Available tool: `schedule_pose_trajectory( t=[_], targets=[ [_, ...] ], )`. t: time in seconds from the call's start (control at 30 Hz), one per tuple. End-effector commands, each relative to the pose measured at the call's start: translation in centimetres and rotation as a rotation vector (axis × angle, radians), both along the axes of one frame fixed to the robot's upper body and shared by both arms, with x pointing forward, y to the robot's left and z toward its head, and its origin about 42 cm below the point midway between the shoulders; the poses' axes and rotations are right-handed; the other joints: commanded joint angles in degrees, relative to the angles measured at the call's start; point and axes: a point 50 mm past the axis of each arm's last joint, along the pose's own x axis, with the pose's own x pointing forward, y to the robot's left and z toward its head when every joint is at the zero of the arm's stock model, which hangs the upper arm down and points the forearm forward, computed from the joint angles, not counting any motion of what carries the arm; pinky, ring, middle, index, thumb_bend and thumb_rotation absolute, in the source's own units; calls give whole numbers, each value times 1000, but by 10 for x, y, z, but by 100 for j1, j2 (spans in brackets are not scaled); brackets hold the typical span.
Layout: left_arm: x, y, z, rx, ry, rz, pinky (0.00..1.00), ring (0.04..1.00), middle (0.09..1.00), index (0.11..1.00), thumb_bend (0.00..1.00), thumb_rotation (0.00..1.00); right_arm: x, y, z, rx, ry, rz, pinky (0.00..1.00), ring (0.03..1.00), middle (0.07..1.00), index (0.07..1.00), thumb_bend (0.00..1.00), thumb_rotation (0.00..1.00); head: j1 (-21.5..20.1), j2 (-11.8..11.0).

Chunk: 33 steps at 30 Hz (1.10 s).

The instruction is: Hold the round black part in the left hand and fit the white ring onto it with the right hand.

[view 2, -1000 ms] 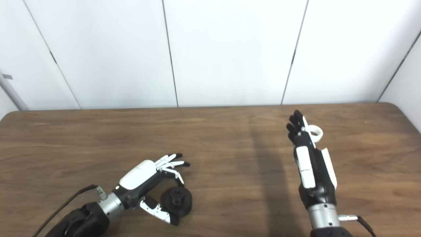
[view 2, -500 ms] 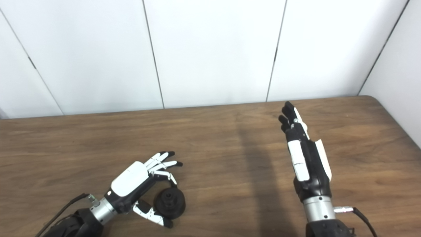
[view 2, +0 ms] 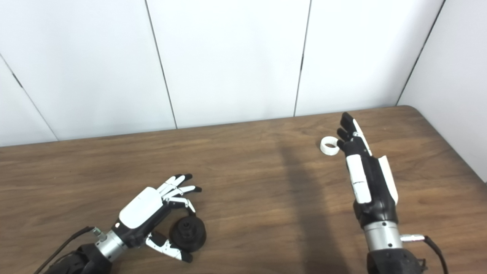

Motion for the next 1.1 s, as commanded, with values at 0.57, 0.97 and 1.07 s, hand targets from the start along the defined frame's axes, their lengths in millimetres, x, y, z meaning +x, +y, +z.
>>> schedule_pose_trajectory(
  t=[0.57,0.97,1.07],
  targets=[
    [-7,10,-28,43,139,25,1000,1000,882,485,524,53,44,-103,38,-512,99,-273,848,882,863,805,627,225,-196,-5],
    [-8,11,-29,57,165,17,1000,1000,887,485,524,53,75,-95,48,-654,169,-191,775,851,851,799,619,241,-335,-15],
    [-8,12,-29,54,176,20,1000,1000,886,485,524,53,84,-95,49,-677,186,-175,776,858,862,794,624,228,-390,-14]
  ],
)
